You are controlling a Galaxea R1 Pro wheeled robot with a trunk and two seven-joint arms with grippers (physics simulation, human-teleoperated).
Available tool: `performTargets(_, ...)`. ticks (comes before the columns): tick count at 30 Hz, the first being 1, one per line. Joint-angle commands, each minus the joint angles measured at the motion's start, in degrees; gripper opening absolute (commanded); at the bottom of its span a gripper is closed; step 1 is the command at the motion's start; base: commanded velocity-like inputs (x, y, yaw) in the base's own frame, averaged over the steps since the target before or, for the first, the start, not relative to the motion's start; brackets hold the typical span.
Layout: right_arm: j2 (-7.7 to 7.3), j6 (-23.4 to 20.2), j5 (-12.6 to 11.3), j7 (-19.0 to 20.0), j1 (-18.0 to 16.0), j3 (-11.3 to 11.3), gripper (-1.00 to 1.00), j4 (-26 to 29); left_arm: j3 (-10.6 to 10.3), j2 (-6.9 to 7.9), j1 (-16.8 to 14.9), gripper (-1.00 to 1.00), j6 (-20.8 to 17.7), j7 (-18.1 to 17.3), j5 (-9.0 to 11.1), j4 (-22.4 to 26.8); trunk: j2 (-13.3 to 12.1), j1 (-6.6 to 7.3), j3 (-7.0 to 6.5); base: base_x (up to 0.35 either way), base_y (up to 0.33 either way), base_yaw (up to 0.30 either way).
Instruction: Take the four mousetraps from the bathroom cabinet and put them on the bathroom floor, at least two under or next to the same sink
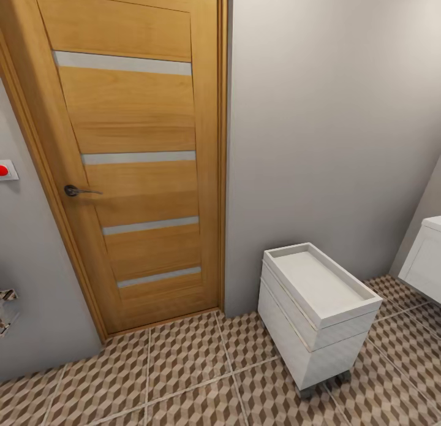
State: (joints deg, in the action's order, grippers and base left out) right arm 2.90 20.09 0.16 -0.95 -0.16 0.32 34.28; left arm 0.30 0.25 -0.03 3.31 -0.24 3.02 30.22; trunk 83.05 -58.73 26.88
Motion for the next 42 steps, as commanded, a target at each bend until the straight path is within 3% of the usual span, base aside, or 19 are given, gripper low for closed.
performTargets(1,0.00,0.15,0.02,-0.10,-0.02,0.03,1.00,-0.04,0.03,-0.04,0.00,1.00,0.11,-0.03,0.32,-0.49,0.03,0.00,0.05,0.000,0.000,0.000)
performTargets(42,0.09,0.21,-0.44,0.38,-0.02,-0.05,1.00,-3.93,0.14,-0.07,-0.01,1.00,0.11,0.24,0.32,-0.76,0.03,0.00,0.05,0.000,0.000,0.000)
